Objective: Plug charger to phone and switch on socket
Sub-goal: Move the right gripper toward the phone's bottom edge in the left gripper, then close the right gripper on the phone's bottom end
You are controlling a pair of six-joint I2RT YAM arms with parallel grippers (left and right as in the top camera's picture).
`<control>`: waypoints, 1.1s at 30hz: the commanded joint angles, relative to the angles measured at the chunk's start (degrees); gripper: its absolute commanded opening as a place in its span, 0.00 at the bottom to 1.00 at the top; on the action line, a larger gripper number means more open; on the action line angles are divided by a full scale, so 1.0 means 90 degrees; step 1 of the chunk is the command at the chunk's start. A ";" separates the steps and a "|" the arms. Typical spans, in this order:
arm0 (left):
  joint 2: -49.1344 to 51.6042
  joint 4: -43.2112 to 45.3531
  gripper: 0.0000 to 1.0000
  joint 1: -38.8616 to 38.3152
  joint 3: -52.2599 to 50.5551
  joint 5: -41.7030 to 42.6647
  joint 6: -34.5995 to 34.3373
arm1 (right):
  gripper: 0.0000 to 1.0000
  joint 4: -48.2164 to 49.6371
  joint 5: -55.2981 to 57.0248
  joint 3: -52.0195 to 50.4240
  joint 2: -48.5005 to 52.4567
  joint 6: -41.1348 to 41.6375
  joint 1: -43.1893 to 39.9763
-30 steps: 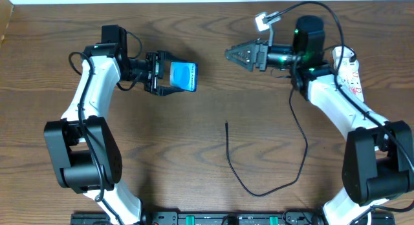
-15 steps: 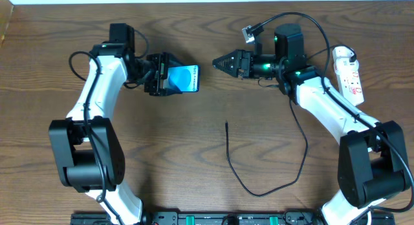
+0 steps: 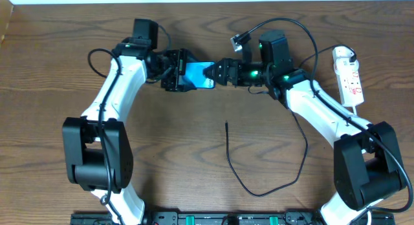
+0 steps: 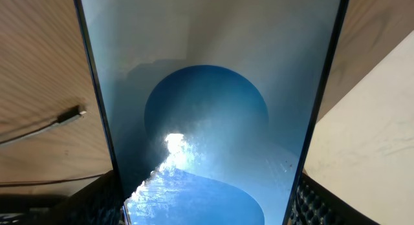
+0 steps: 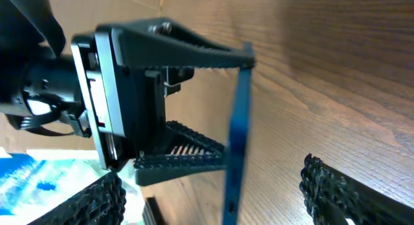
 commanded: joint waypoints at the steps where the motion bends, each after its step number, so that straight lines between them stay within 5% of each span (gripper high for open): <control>1: -0.0163 0.0163 0.08 -0.0134 0.0049 -0.0012 -0.0386 | 0.85 -0.0180 0.0270 0.0097 0.0044 -0.0471 0.0092; 21: -0.0163 0.0364 0.08 -0.0646 0.0049 -0.0202 -0.0546 | 0.75 -0.0658 0.1149 0.0097 0.0044 -0.0464 0.0114; 33: -0.0163 0.0413 0.07 -0.0782 0.0049 -0.0248 -0.0597 | 0.48 -0.0656 0.1226 0.0095 0.0044 -0.0464 0.0143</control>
